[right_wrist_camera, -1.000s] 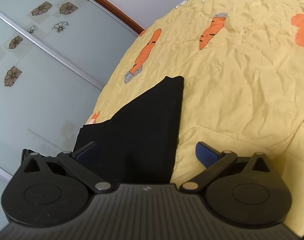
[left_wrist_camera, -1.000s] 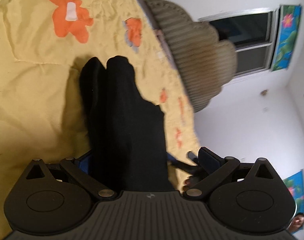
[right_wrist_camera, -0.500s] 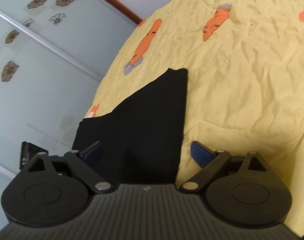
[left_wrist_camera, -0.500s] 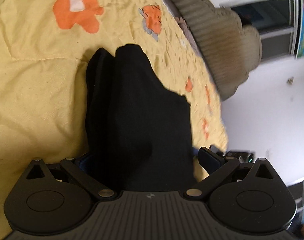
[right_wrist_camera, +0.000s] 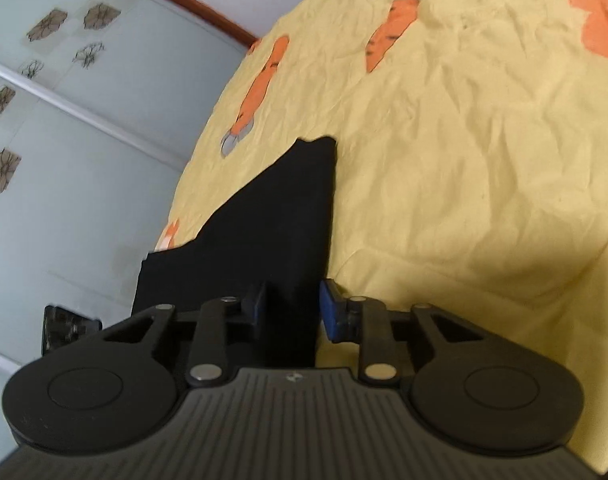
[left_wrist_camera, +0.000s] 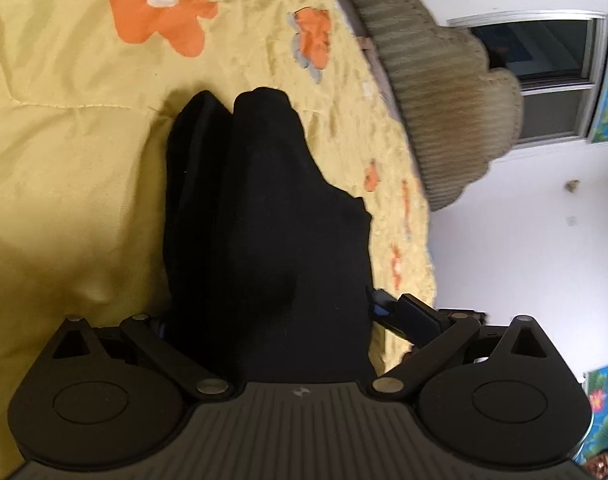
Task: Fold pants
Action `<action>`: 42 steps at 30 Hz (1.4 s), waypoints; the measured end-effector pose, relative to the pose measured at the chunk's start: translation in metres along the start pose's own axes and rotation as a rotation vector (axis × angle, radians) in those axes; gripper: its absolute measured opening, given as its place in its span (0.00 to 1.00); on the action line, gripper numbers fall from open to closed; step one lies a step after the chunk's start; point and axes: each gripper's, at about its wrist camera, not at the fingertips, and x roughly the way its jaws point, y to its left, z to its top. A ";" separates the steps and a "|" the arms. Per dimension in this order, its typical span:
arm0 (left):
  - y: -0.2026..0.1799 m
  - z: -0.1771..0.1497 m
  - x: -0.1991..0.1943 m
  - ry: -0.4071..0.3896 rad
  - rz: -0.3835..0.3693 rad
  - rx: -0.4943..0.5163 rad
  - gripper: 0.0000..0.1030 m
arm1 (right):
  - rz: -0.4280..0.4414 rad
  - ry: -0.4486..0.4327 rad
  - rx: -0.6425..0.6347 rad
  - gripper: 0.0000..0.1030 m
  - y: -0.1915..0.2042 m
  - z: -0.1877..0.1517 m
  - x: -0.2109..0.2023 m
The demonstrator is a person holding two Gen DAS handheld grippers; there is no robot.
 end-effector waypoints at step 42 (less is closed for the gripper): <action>-0.062 -0.030 -0.008 -0.185 0.138 0.161 0.21 | 0.010 0.010 -0.172 0.14 0.055 0.003 -0.025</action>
